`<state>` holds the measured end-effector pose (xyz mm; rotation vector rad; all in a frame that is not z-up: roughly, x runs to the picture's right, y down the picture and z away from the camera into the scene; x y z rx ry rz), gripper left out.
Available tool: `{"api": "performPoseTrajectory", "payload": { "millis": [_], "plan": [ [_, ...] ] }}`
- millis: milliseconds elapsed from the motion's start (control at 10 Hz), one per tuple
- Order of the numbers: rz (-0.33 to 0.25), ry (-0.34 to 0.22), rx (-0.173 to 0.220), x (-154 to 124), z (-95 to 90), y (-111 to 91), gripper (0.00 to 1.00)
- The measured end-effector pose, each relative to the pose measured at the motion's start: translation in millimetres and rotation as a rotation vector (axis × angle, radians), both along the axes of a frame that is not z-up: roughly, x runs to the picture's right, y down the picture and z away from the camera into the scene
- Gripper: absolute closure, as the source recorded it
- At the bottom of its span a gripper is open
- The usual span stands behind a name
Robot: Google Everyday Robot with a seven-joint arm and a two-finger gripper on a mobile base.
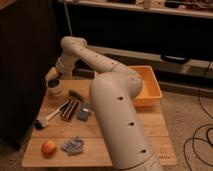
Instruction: Place brush in table surface
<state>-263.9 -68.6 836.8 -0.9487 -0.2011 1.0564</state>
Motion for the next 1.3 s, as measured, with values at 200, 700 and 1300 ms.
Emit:
{"api": "performPoseTrajectory", "payload": {
  "millis": [200,700,1300],
  "plan": [
    [-0.076,-0.125,0.057,13,-18.8,2,0.2],
    [-0.283,-0.437,0.161,5,-59.4,10,0.2],
    [-0.527,-0.525,0.337,-21,-80.4,43,0.2]
  ]
}}
